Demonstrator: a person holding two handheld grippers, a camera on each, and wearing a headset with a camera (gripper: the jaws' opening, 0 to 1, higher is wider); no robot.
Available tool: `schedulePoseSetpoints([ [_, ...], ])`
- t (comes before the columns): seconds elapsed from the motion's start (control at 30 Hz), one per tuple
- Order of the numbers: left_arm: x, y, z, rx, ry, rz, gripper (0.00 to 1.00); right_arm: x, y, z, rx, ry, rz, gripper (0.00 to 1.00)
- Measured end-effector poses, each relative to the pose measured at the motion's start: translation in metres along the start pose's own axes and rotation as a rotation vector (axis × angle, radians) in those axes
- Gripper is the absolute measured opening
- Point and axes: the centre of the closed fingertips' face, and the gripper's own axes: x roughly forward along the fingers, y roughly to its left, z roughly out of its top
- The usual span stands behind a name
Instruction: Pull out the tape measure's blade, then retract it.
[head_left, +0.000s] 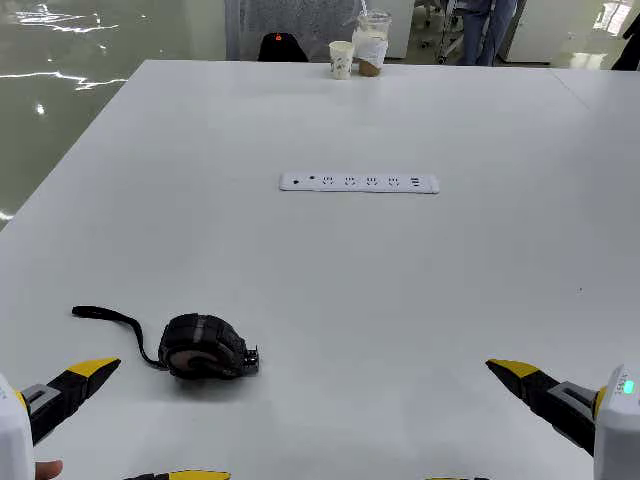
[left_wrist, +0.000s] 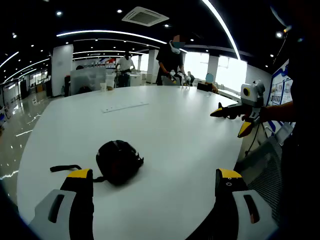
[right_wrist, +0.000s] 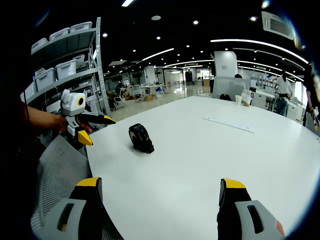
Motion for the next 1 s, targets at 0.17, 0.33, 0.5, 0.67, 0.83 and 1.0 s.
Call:
schedulePoseSetpoints([
  [0.17,0.0005,0.0003,0.0003,0.003,0.001,0.001,0.99,0.0004,-0.0005,0.0005,0.003,0.000,0.000,0.97],
  [0.33,0.0011,0.0009,-0.0001,0.005,0.003,0.001,0.99,0.0004,-0.0002,-0.0006,0.003,0.006,0.001,0.96],
  [0.5,0.0019,0.0010,-0.0006,0.009,0.006,0.001,0.99,0.0004,-0.0010,0.0005,-0.005,0.000,-0.002,0.98],
  [0.67,0.0031,0.0008,-0.0011,0.015,0.011,-0.003,0.99,0.0006,-0.0024,0.0008,-0.013,-0.004,-0.004,0.99],
  [0.83,0.0043,0.0004,-0.0010,0.020,0.015,-0.006,0.99,0.0010,-0.0027,-0.0002,-0.020,0.002,-0.001,0.98],
  [1.0,0.0059,-0.0006,-0.0011,0.029,0.023,-0.012,0.99,0.0018,-0.0029,-0.0007,-0.025,0.005,0.000,0.97],
])
